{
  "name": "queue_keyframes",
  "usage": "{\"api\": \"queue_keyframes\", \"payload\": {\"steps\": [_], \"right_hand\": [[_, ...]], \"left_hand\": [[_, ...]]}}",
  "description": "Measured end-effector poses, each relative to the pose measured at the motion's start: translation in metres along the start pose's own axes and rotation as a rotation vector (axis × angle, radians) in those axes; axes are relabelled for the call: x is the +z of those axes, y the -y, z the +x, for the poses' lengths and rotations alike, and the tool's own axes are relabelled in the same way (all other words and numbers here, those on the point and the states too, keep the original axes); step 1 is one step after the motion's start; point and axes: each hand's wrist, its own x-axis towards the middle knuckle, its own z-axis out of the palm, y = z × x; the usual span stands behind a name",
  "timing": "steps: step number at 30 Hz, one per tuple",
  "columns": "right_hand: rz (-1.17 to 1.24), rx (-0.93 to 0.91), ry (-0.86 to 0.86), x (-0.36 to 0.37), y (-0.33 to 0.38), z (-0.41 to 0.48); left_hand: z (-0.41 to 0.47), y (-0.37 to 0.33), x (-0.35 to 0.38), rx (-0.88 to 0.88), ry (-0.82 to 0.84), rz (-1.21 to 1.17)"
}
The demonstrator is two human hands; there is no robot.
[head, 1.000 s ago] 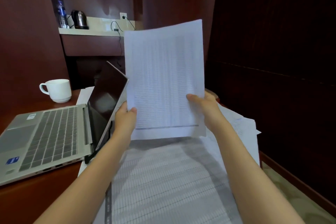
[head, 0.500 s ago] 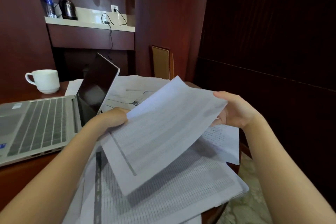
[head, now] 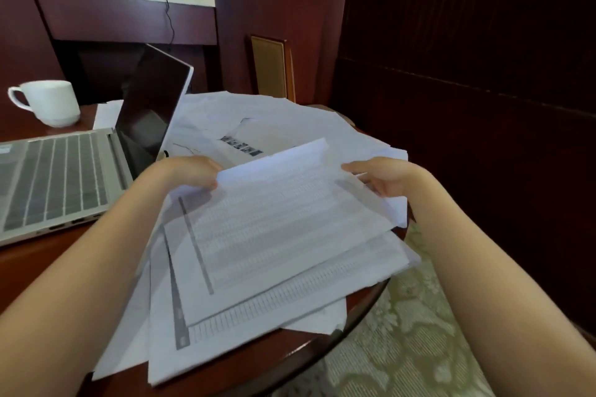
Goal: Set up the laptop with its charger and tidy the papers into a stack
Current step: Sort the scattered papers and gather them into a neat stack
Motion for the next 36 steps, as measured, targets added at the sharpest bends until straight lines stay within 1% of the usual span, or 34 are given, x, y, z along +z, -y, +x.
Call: {"api": "queue_keyframes", "payload": {"steps": [2,4,6,7,9,12,15,18,21,26,29,31,33,34,36], "right_hand": [[-0.005,-0.013,-0.134,0.006,0.0,0.006],[0.027,-0.02,-0.185,0.01,0.002,0.004],[0.056,0.018,-0.091,0.011,0.007,-0.002],[0.039,0.045,-0.039,0.011,0.01,-0.006],[-0.066,0.08,-0.007,0.009,0.013,-0.011],[-0.154,0.06,-0.036,0.009,0.015,-0.013],[-0.169,0.005,-0.169,0.015,0.01,-0.002],[-0.27,-0.037,-0.327,0.027,0.008,0.007],[-0.37,0.076,-0.423,0.033,0.012,0.018],[-0.63,0.121,-0.454,0.036,0.017,0.028],[-0.728,0.154,-0.425,0.036,0.022,0.03],[-0.728,0.18,-0.389,0.037,0.026,0.033],[-0.681,0.162,-0.389,0.037,0.029,0.038],[-0.628,0.128,-0.414,0.036,0.03,0.043],[-0.416,0.065,-0.462,0.038,0.033,0.05]], "left_hand": [[0.001,-0.005,0.003,0.016,-0.071,-0.03],[0.004,-0.01,0.006,0.062,-0.169,-0.183],[0.009,-0.014,0.008,0.13,-0.274,-0.277],[0.01,-0.015,0.009,0.165,-0.297,-0.285],[0.014,-0.016,0.012,0.214,-0.289,-0.286],[0.015,-0.016,0.016,0.24,-0.233,-0.313],[0.014,-0.017,0.022,0.229,-0.203,-0.323],[0.013,-0.013,0.024,0.211,-0.187,-0.334],[0.011,-0.01,0.024,0.199,-0.186,-0.345],[0.006,-0.007,0.022,0.176,-0.2,-0.366],[0.002,-0.008,0.018,0.13,-0.168,-0.317],[-0.003,-0.01,0.015,0.085,-0.118,-0.279],[-0.005,-0.012,0.014,0.067,-0.111,-0.261],[-0.006,-0.013,0.014,0.064,-0.131,-0.267],[-0.002,-0.013,0.017,0.046,-0.208,-0.326]]}}
